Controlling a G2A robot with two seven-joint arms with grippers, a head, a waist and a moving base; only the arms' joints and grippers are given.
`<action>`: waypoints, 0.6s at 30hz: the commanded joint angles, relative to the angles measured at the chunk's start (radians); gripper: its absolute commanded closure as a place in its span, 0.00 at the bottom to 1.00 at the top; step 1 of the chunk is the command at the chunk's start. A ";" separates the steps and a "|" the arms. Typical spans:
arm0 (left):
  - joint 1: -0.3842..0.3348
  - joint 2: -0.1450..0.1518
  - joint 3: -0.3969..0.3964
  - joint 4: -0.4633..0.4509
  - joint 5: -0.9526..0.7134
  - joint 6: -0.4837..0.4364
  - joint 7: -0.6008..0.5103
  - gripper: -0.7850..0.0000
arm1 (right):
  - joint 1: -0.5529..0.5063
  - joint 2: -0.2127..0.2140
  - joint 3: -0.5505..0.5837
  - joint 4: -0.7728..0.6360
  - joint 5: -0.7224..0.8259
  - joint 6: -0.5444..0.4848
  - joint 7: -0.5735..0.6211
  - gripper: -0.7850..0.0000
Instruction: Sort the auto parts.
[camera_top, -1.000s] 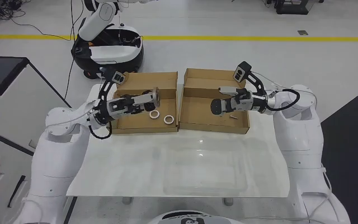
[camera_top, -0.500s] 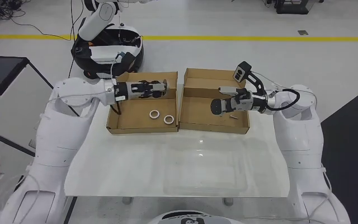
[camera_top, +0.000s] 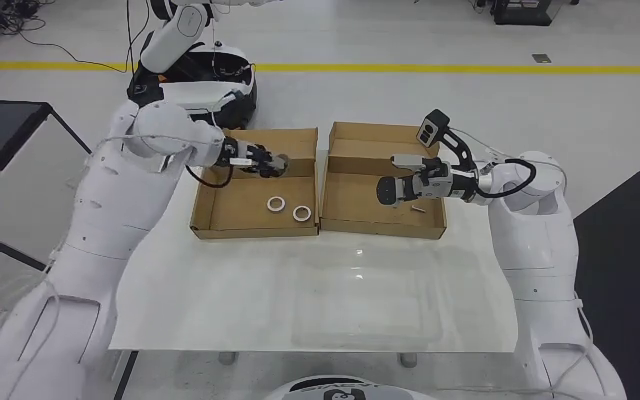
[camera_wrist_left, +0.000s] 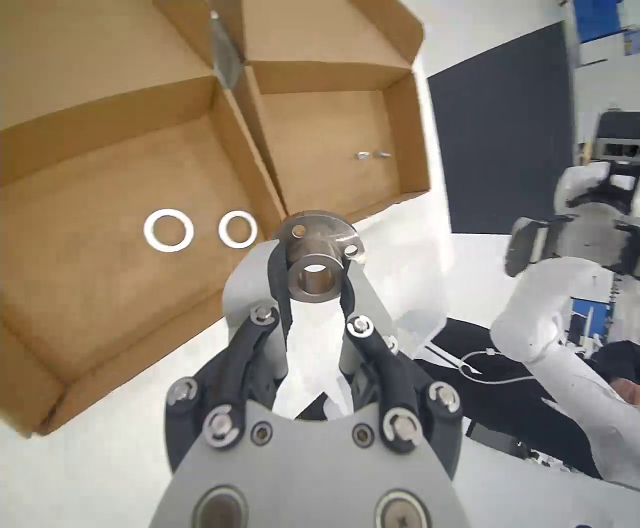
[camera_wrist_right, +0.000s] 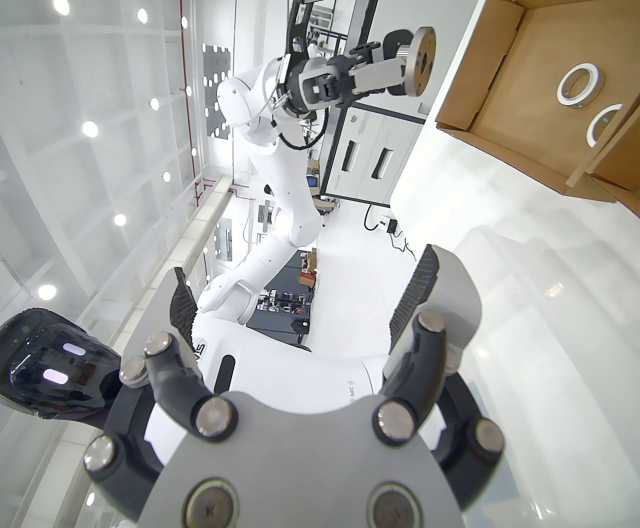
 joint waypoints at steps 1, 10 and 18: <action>-0.025 -0.005 0.043 0.046 0.069 -0.007 -0.015 1.00 | 0.000 0.000 0.000 0.000 0.000 0.000 0.000 0.00; -0.055 -0.029 0.165 0.208 0.247 -0.062 0.060 1.00 | 0.000 0.000 0.000 0.000 0.000 0.000 0.000 0.00; -0.084 -0.065 0.250 0.351 0.325 -0.097 0.102 1.00 | 0.000 0.000 0.000 0.000 0.000 0.000 0.000 0.00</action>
